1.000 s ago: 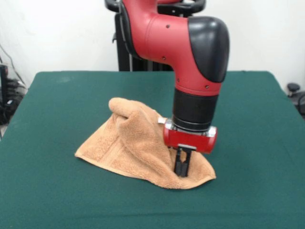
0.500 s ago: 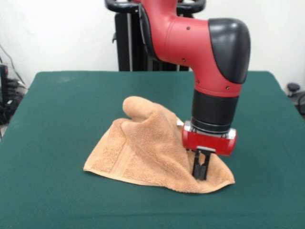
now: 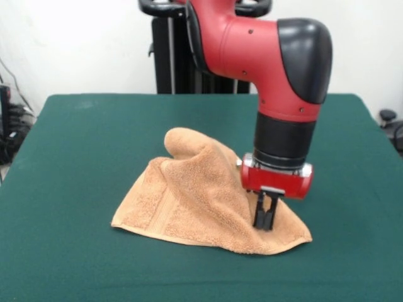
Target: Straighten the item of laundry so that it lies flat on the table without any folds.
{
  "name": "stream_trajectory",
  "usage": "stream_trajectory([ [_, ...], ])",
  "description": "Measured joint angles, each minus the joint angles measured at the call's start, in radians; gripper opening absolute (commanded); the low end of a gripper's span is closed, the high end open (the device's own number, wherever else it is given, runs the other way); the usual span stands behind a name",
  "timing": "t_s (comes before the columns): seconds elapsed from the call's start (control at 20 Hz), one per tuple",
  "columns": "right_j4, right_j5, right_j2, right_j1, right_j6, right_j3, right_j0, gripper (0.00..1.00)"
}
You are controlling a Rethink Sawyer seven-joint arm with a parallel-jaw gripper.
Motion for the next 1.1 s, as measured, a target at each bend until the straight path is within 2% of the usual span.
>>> stream_trajectory([
  [0.35, -0.046, 0.033, -0.003, -0.114, 0.000, 0.096, -0.028, 0.00],
  [0.45, -0.071, 0.085, -0.009, -0.184, 0.000, 0.133, -0.041, 0.00],
  [0.55, -0.078, 0.105, -0.012, -0.208, 0.000, 0.143, -0.045, 0.00],
  [0.65, -0.100, 0.149, -0.017, -0.266, 0.000, 0.165, -0.058, 0.00],
  [0.85, -0.140, 0.160, -0.016, -0.316, 0.000, 0.174, -0.097, 0.00],
  [1.1, -0.189, 0.160, -0.009, -0.331, 0.000, 0.174, -0.169, 0.00],
])
